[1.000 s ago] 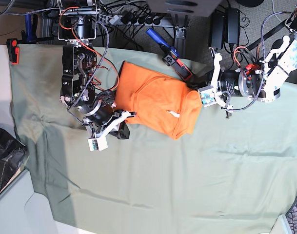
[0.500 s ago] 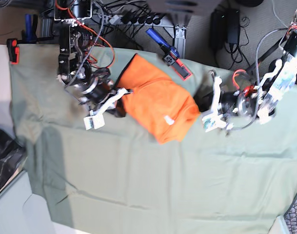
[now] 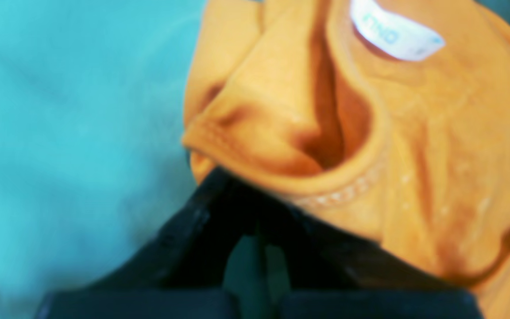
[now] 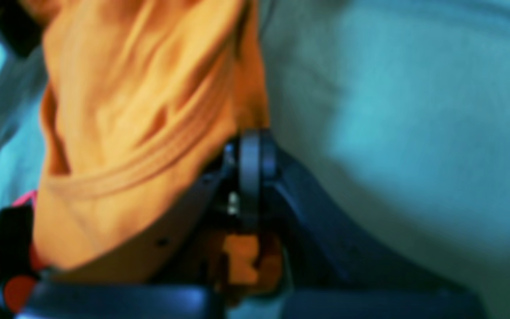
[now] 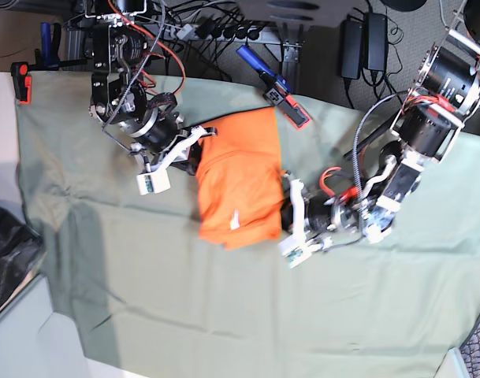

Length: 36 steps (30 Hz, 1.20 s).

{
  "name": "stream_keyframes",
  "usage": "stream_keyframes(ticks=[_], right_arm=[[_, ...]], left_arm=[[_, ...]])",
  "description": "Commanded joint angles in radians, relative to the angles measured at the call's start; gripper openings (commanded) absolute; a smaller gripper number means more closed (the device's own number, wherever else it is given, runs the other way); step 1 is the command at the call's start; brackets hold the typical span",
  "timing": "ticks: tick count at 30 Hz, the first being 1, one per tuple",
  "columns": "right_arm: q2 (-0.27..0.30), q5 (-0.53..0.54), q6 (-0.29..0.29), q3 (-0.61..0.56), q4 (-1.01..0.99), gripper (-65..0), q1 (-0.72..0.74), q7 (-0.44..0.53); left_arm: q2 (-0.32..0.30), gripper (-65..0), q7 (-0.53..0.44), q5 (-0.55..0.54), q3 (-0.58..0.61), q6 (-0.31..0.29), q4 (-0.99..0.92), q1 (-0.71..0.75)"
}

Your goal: Fold the T-shirt properly

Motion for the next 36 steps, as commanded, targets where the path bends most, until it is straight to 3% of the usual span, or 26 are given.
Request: stream_keyframes(ticks=[1,8,14,20,24,30,36], right_arm=[[0.007,0.021,0.127,0.005,0.034,-65.0,-0.009,0.011],[0.008,0.019,0.126,0.012,0.117,-65.0,-0.075,0.016],[0.008,0.010,0.126,0.096,0.118,-65.0,-0.075,0.019],[0.012,0.090,0.127,0.243,0.130,-65.0,-0.101,-0.009],[0.039,0.134,0.127,0.306,0.189,-65.0,-0.182,-0.033],[0.084,0.177,0.127,0.389,0.306,-65.0,-0.397,-0.042],[0.090,0.196,0.127,0.424,0.366,-65.0,-0.608,-0.041]], left_arm=[[0.014,-65.0,0.011,0.023,0.000,0.018,-0.011,-0.037],[0.040,-65.0,0.002,0.023,0.000,0.018,-0.044,-0.089],[-0.019,-65.0,0.060,-0.030,-0.054,0.018,-0.012,-0.089],[-0.140,-65.0,0.271,-0.236,-0.210,0.018,0.229,-0.015],[-0.275,-65.0,0.393,-0.366,-0.237,0.018,0.468,0.112],[-0.494,-65.0,0.417,-0.370,-0.294,0.018,0.805,0.422],[-0.588,-65.0,0.422,-0.394,-0.525,0.018,1.032,0.772]])
